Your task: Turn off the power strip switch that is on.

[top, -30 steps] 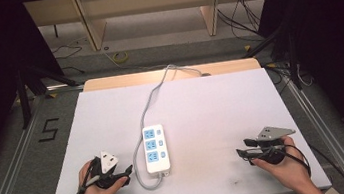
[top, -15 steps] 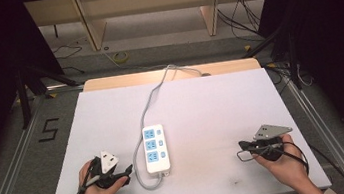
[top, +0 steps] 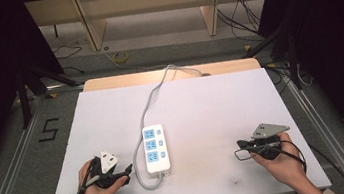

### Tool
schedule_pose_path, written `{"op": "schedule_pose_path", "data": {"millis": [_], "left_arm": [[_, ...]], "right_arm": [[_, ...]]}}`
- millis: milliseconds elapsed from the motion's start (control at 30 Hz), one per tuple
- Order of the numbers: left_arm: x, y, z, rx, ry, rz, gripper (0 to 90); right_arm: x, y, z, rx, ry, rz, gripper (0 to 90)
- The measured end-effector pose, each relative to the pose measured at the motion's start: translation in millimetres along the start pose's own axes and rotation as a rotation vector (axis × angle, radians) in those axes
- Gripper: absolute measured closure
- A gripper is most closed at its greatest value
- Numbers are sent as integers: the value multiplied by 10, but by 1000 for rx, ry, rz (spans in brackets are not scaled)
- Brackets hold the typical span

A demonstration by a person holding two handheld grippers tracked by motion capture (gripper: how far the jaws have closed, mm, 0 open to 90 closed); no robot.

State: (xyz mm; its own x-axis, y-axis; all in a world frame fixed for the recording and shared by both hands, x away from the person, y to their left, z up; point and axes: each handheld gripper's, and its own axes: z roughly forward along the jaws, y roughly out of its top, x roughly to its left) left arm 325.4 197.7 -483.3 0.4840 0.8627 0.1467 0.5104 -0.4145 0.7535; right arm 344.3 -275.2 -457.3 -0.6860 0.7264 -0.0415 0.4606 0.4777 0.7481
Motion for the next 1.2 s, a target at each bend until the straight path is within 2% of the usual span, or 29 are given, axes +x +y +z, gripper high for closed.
{"op": "schedule_pose_path", "data": {"millis": [1200], "left_arm": [[-6, 11, 8, -4, 7, 8, 280]], "right_arm": [[57, 218, 102, -2, 31, -26, 900]]}}
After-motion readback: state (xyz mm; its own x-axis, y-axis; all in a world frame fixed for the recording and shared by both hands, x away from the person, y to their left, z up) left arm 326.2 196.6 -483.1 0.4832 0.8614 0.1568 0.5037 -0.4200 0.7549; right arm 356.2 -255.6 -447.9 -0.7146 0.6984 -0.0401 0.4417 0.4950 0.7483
